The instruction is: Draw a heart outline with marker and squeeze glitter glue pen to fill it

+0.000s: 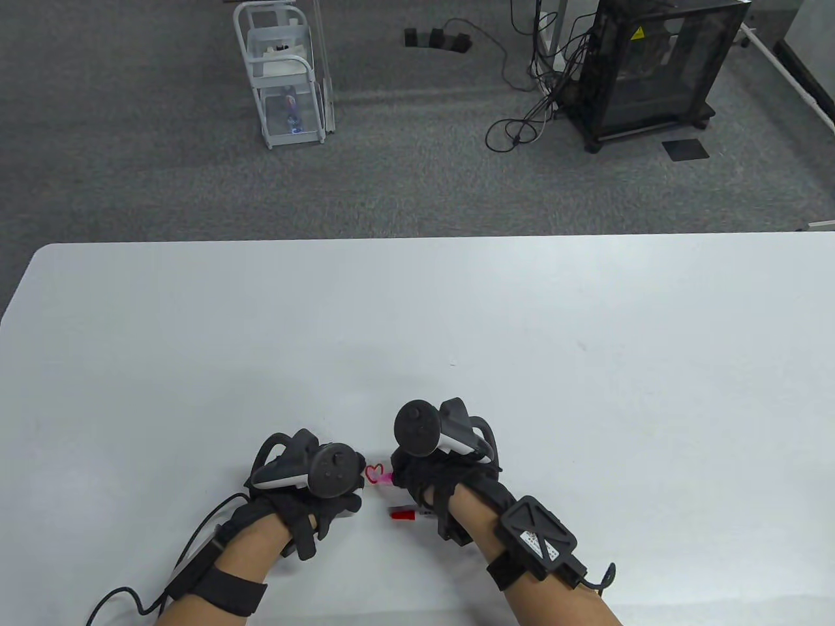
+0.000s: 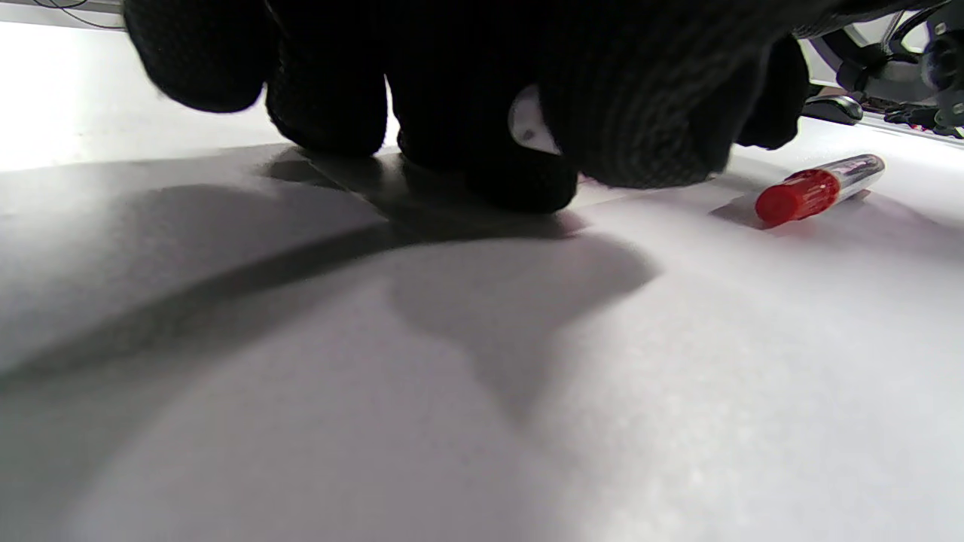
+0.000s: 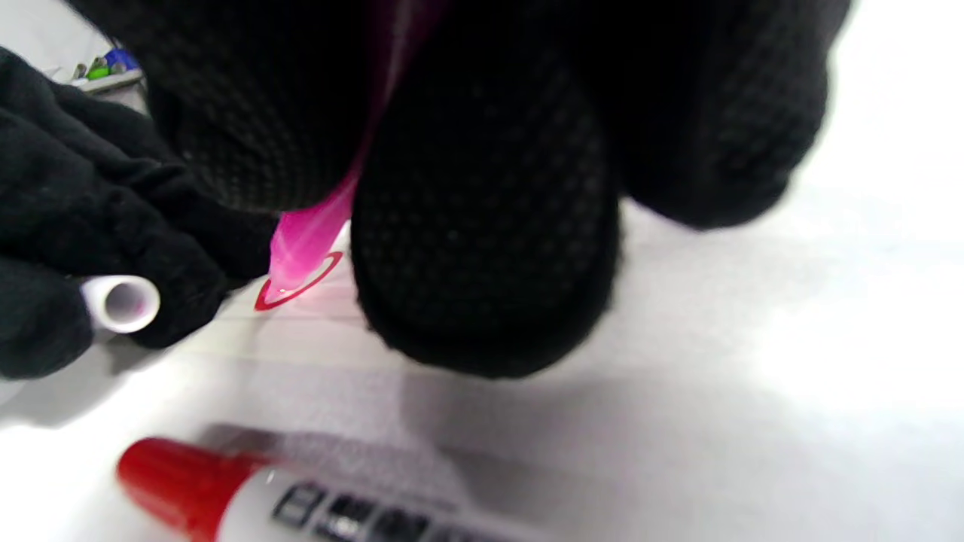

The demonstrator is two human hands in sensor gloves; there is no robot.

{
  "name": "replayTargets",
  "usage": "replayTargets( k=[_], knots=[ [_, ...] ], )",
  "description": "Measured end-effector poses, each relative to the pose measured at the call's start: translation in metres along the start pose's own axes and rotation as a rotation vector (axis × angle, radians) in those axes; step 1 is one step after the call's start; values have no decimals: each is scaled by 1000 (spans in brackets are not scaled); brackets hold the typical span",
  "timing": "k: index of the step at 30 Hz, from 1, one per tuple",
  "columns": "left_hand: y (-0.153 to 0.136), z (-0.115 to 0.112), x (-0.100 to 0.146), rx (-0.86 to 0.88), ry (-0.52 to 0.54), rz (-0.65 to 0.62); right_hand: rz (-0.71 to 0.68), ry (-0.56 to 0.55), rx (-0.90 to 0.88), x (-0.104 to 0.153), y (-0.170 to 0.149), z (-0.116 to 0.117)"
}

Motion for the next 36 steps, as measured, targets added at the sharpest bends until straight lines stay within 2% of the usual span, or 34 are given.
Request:
replayTargets(
  k=[6,10,16,22,36],
  knots=[
    [0,0,0,1,1,0,-7,55,-11,0,-1,3],
    [0,0,0,1,1,0,4,-8,-2,0,-2,1],
    [0,0,0,1,0,0,-9,44,-7,-1,0,3],
    [0,0,0,-1,-1,1,5,-11,-49,1,-6,-5],
    [0,0,0,-1,-1,1,-8,-19,-10,-4,-7,-5]
  ],
)
Point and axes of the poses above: the tracker on the back of each hand, its own y axis roughly to the thumb side, its own x axis roughly from the fingertips to the wrist, z = x × y, the point moved 3 cm from there along -x, roughly from the wrist to the fingertips, and after that the axes turned 3 degrees about y, right-handed, at the moved point
